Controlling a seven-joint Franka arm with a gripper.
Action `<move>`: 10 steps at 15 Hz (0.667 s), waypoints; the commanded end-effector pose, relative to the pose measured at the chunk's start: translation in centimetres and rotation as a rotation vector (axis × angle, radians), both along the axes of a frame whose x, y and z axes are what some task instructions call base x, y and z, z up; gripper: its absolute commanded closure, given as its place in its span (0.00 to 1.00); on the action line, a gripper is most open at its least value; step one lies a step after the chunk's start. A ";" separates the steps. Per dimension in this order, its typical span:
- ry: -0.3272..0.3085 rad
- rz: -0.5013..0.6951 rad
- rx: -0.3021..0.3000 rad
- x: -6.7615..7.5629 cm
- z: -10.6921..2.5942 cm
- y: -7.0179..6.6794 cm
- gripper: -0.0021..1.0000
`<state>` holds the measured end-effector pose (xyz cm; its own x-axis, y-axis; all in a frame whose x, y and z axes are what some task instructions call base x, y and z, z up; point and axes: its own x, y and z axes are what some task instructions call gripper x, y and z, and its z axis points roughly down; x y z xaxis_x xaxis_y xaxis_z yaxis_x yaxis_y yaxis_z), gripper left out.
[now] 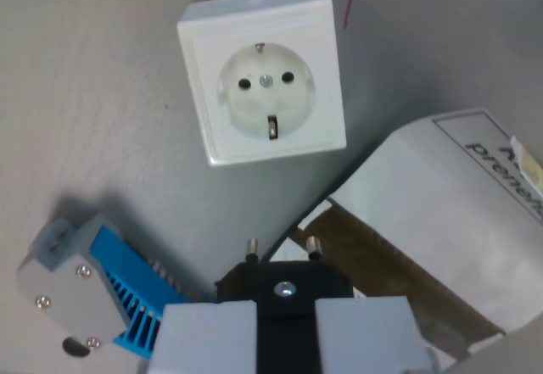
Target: Move above the white socket
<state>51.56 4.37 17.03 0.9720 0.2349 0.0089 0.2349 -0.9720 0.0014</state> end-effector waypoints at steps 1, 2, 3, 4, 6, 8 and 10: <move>0.005 0.087 0.067 1.2 -1.4 0.3 1.00; 0.005 0.093 0.069 1.3 -1.8 0.4 1.00; 0.006 0.098 0.070 1.5 -2.2 0.4 1.00; 0.005 0.099 0.071 1.6 -2.6 0.5 1.00; 0.005 0.104 0.073 1.9 -3.3 0.6 1.00; 0.003 0.109 0.074 2.1 -4.0 0.7 1.00; 0.004 0.108 0.075 2.3 -4.6 0.8 1.00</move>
